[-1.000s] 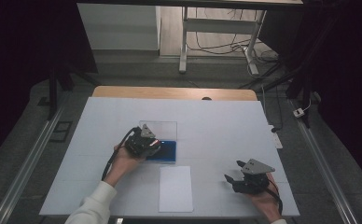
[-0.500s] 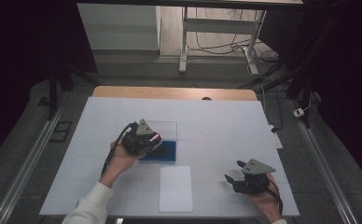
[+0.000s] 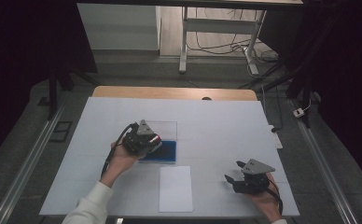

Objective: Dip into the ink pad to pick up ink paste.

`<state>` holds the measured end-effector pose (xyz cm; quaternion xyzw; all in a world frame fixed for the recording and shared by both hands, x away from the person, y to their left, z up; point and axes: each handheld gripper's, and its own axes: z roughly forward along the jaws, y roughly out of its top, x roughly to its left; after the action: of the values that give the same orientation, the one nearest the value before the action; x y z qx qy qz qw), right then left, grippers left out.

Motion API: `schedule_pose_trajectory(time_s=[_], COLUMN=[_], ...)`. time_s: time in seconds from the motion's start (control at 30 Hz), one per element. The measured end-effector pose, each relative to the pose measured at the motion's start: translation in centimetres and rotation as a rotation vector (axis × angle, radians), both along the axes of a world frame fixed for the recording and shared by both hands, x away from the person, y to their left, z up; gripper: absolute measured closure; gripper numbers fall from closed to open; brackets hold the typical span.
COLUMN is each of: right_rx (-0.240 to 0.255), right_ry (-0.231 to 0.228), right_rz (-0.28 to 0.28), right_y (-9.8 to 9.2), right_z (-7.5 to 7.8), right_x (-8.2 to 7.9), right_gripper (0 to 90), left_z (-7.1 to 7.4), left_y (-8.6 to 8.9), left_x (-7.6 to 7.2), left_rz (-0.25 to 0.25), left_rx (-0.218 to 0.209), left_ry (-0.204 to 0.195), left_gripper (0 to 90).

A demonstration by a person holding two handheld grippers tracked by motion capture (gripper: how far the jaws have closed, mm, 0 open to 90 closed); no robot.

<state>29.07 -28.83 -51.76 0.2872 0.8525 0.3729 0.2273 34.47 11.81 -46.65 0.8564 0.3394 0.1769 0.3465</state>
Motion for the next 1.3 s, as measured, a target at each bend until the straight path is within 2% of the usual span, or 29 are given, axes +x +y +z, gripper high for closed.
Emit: schedule_pose_trajectory(time_s=[0.63,1.13,1.3], right_rx=[-0.001,-0.002,-0.009], right_ry=[0.009,0.011,0.011], right_rz=[0.002,0.003,0.008], right_y=[0.0,0.0,0.1], right_z=[-0.1,-0.2,-0.2], right_x=[0.1,0.1,0.0], right_gripper=[28.7,29.1,29.4], left_z=[-2.6,-2.7,-2.7], left_y=[-0.3,-0.1,-0.4], left_x=[1.1,1.2,1.0], left_rz=[0.027,0.034,0.039], left_rx=[0.048,0.037,0.059], left_ry=[0.062,0.070,0.065], left_gripper=[70.1,70.2,70.4])
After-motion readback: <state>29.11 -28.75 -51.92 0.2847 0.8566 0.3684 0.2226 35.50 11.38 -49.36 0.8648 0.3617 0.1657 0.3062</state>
